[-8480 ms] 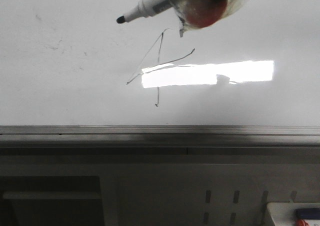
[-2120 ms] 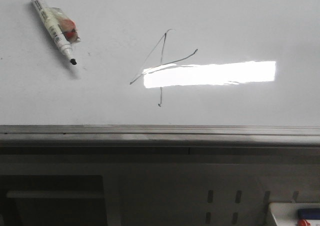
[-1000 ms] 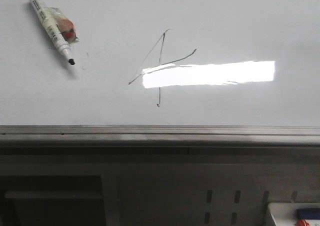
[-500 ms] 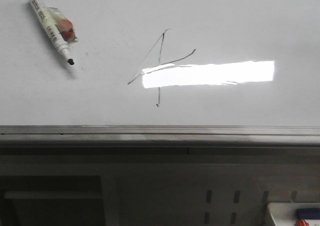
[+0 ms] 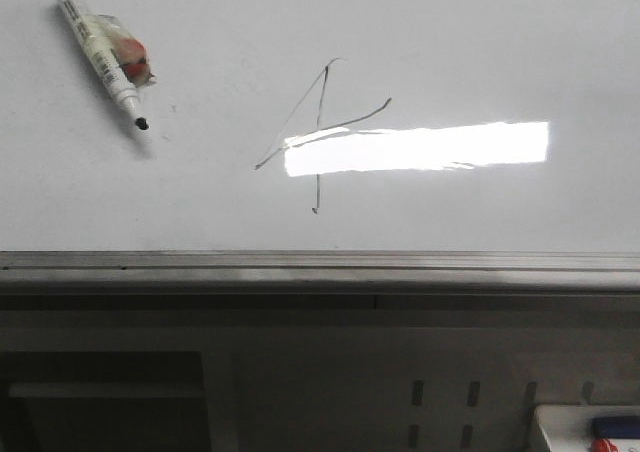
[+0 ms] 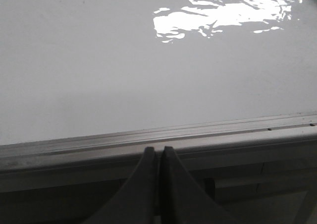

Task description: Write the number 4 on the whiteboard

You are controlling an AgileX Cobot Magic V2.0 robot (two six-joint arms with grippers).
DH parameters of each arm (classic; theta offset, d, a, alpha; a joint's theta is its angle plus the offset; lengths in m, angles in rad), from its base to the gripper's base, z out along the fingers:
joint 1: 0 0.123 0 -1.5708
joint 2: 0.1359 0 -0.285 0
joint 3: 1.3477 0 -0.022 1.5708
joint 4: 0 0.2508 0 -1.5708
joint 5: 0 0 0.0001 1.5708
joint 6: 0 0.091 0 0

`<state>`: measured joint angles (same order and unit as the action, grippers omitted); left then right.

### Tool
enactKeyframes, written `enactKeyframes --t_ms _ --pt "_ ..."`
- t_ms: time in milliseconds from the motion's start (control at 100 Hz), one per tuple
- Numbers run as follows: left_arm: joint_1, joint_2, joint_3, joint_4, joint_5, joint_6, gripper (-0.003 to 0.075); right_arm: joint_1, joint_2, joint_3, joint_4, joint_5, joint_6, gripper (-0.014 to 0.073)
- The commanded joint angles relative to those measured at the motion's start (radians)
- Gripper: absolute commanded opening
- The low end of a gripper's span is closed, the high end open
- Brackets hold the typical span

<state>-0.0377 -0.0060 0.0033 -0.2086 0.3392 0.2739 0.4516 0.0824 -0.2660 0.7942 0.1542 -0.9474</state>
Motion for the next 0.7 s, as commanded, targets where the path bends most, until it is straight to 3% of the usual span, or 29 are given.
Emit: enactKeyframes --t_ms 0,70,120,170,240,290,360,410,550,690 --pt "0.002 -0.024 0.035 -0.017 -0.049 -0.010 -0.0020 -0.006 0.009 -0.021 0.013 -0.063 -0.002 -0.0054" --pt "0.002 -0.024 0.035 -0.017 -0.049 -0.010 -0.0020 -0.006 0.009 -0.001 -0.037 -0.111 -0.002 -0.0054" --pt "0.002 -0.024 0.035 -0.017 -0.049 -0.010 -0.0020 -0.013 0.009 0.032 -0.176 -0.188 0.004 -0.0054" --pt "0.002 -0.024 0.035 -0.017 -0.049 -0.010 -0.0020 -0.038 0.009 0.063 -0.359 -0.250 0.104 -0.0054" --pt "0.002 -0.024 0.035 -0.017 -0.049 -0.010 -0.0020 -0.093 0.009 0.107 -0.621 -0.260 0.436 -0.0054" --pt "0.002 -0.024 0.035 -0.017 -0.049 -0.010 -0.0020 -0.152 0.009 0.136 -0.794 -0.223 0.742 -0.0054" --pt "0.002 -0.024 0.035 -0.017 -0.049 -0.010 -0.0020 -0.246 0.009 0.184 -0.967 -0.154 1.002 -0.0054" --pt "0.002 -0.024 0.035 -0.017 -0.049 -0.010 -0.0020 -0.297 0.009 0.216 -1.011 -0.148 1.057 -0.0054" --pt "0.002 -0.024 0.035 -0.017 -0.049 -0.010 -0.0020 -0.387 -0.018 0.303 -1.013 -0.154 1.059 -0.0054" --pt "0.002 -0.024 0.035 -0.017 -0.049 -0.010 -0.0020 -0.390 -0.083 0.300 -1.013 0.034 1.059 -0.0054"
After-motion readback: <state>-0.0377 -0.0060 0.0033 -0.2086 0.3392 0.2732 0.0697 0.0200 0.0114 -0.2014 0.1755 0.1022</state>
